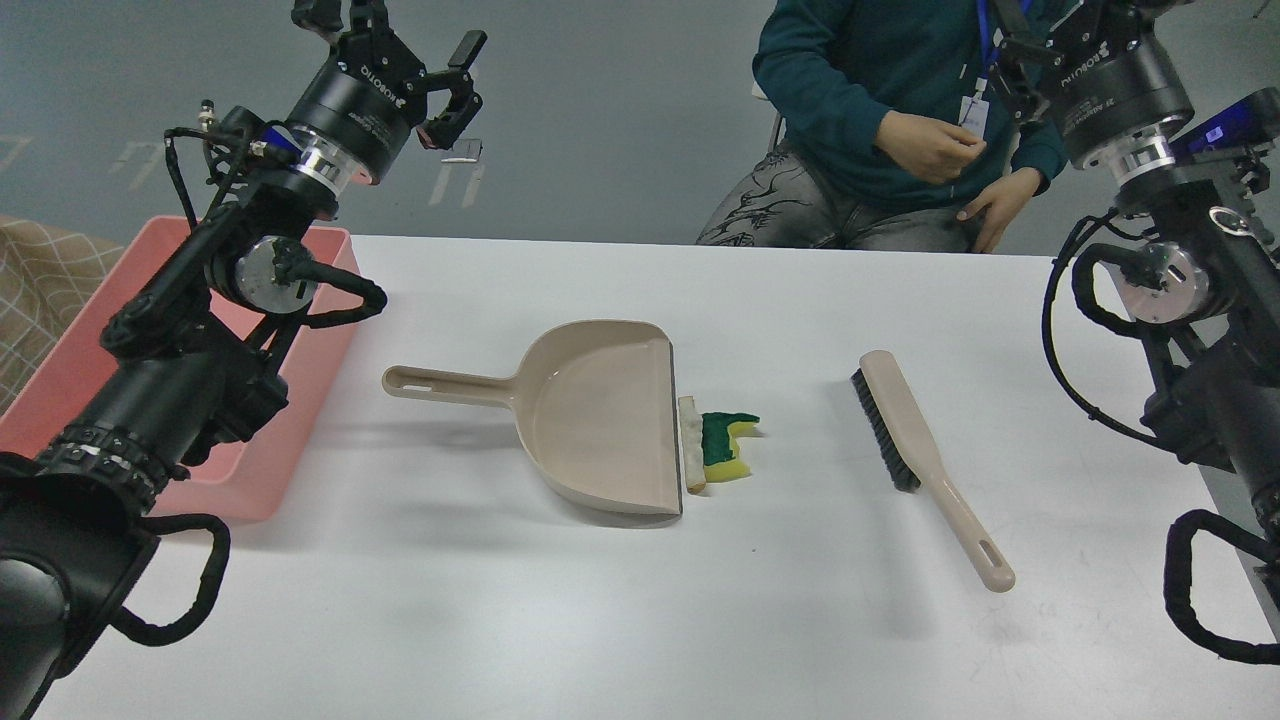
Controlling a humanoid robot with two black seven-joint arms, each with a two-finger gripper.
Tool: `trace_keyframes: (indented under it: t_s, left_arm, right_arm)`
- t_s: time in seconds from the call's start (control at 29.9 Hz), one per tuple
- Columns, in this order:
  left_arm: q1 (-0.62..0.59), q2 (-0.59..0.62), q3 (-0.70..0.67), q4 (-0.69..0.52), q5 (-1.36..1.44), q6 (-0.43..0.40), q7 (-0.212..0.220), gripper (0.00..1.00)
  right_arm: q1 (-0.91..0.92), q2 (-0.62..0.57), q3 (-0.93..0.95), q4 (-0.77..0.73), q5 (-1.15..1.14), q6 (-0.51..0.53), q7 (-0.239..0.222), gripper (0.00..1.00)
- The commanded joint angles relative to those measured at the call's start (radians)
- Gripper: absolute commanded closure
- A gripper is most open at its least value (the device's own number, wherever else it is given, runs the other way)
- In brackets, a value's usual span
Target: Sweep and dump garbage into bin
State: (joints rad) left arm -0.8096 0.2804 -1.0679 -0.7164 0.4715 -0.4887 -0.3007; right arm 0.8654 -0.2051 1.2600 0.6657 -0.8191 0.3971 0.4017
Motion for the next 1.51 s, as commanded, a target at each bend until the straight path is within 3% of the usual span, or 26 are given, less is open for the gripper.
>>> trace_keyframes:
  t_s: [0.0,1.24,1.47]
  left_arm:
    - [0.017,-0.007,0.0,0.003,0.001,0.0,-0.005,0.02]
    - [0.006,0.051,0.023,0.023,-0.025,0.0,0.003,0.02]
    - [0.009,0.023,0.037,0.048,-0.022,0.035,-0.02,0.02]
  right_arm:
    - [-0.028,-0.002,0.001,0.002,0.002,0.0,0.0,0.0]
    - [-0.055,-0.002,0.005,-0.017,0.101,-0.033,-0.012,0.0]
    - [-0.031,0.006,-0.019,-0.04,0.101,-0.05,-0.017,0.0]
